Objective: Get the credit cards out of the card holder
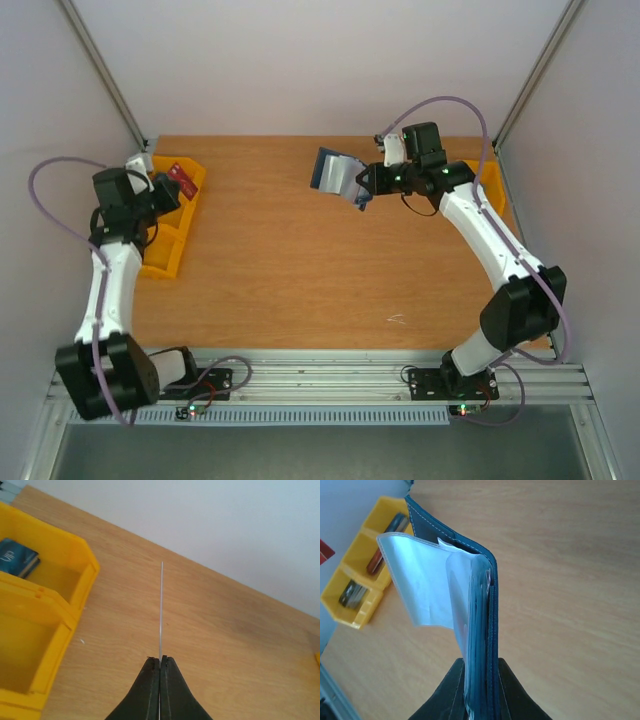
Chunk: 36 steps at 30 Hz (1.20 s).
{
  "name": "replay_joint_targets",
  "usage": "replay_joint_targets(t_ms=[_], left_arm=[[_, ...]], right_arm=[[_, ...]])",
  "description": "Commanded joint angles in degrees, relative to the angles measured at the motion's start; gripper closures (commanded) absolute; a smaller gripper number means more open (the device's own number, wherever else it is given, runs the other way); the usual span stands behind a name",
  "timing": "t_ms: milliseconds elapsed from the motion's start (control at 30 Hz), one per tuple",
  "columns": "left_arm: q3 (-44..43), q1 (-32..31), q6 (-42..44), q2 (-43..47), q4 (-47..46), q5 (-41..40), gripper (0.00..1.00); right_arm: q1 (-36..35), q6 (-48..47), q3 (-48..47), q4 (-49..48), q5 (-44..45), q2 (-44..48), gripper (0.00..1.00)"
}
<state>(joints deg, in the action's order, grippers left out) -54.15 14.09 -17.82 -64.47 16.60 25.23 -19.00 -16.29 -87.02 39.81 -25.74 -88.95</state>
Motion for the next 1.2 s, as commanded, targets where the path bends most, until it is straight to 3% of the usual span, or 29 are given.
replay_joint_targets(t_ms=[0, 133, 400, 567, 933, 1167], left_arm=[[-8.7, 3.2, 0.6, -10.0, -1.8, 1.3, 1.00], [-19.6, 3.9, 4.5, -21.2, 2.7, 0.7, 1.00], [-41.8, 6.6, 16.8, -35.1, 21.0, -0.2, 1.00], [-45.1, 8.0, 22.0, -39.9, 23.4, -7.1, 1.00], [-49.0, 8.4, 28.3, -44.3, 29.8, -4.3, 1.00], [-50.8, 10.4, 49.7, -44.5, 39.5, -1.9, 1.00]], right_arm=[[1.6, 2.2, -3.6, -8.4, -2.5, -4.6, 0.99], [1.9, 2.8, -8.3, -7.4, -1.5, -9.6, 0.99], [3.6, 8.6, -19.7, -5.8, -2.5, -21.4, 0.99], [3.6, 8.7, -31.3, 0.0, -3.0, -30.9, 0.99], [3.6, 8.2, -58.3, 13.4, -7.1, -48.4, 0.99], [3.6, 5.7, -62.0, 15.6, -6.7, -49.6, 0.99]])
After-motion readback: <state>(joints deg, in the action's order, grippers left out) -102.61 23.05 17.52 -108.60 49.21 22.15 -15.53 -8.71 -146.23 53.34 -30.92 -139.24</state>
